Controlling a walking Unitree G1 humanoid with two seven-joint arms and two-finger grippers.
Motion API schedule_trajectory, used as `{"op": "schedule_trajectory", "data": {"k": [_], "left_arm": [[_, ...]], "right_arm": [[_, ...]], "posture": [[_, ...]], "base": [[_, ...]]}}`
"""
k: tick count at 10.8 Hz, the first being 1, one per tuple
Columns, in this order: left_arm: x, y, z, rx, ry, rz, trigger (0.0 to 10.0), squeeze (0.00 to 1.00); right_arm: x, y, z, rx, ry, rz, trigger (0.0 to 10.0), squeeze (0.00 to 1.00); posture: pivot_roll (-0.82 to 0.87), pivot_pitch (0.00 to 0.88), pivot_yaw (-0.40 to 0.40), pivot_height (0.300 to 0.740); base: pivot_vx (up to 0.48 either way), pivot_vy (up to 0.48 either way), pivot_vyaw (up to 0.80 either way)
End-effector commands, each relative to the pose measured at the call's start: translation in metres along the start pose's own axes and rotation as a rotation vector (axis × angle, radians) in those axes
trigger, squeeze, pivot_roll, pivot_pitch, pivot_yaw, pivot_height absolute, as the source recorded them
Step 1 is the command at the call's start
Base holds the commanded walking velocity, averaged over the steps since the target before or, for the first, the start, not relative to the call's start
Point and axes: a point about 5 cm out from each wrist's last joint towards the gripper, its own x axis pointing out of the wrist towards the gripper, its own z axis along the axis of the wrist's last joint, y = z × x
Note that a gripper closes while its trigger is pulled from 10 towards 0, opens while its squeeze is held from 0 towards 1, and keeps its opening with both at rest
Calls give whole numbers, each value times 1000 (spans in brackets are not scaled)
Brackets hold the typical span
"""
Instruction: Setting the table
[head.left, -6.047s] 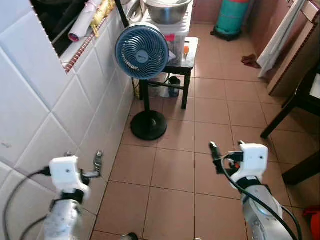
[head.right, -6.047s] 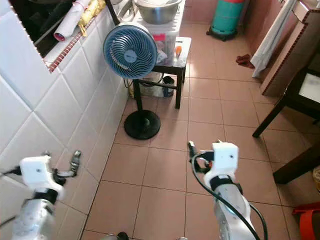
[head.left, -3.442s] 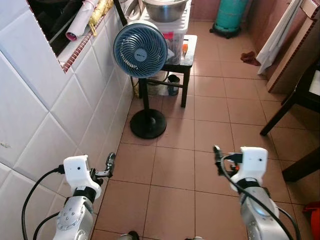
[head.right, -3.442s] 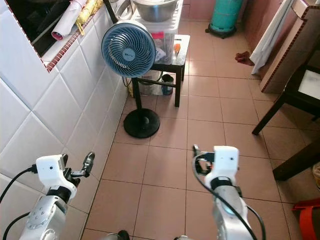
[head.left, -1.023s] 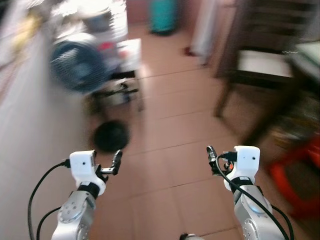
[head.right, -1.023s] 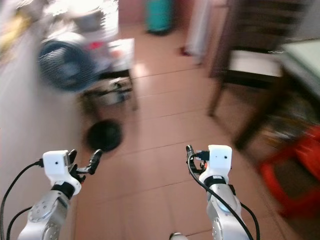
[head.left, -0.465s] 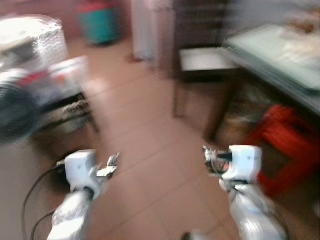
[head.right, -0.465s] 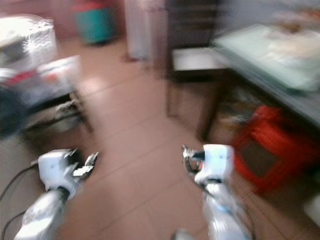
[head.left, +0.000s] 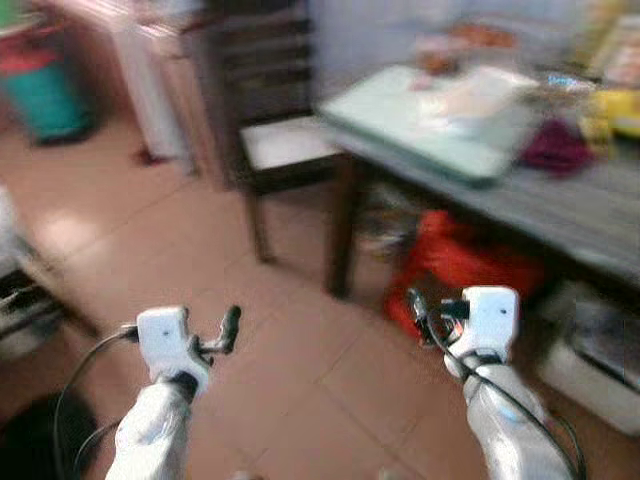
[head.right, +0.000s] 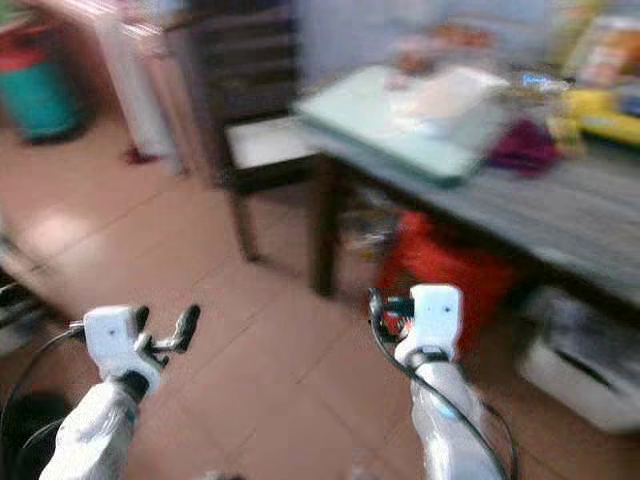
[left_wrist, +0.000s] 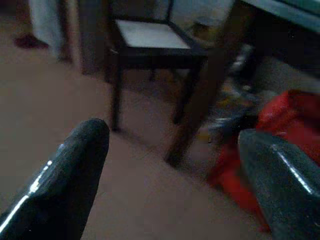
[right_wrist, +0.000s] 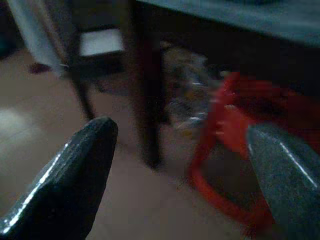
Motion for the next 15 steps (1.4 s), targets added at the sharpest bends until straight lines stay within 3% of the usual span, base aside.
{"op": "schedule_trajectory", "data": {"k": [1, 4, 6, 9, 15], "left_arm": [[-5, 7, -7, 14, 25, 28, 10000, 0], [-6, 4, -13, 9, 29, 44, 10000, 0], [-4, 6, -16, 58, 64, 57, 10000, 0], [3, 10, -9, 78, 70, 38, 10000, 0], [7, 6, -5, 105, 71, 23, 10000, 0]], "right_arm": [[0, 3, 0, 1, 6, 13, 10000, 0], [3, 1, 1, -14, 19, 27, 10000, 0], [5, 7, 1, 7, 19, 30, 10000, 0], [3, 7, -4, 54, 12, -35, 10000, 0], [2, 9, -3, 45, -4, -34, 10000, 0]], "posture": [[-91, 132, -27, 740], [-89, 106, -56, 740], [-89, 101, -30, 740], [-109, 125, 50, 740], [-109, 139, 48, 740]], "base": [[0, 0, 0], [0, 0, 0], [0, 0, 0], [0, 0, -638], [-43, 0, 0]]}}
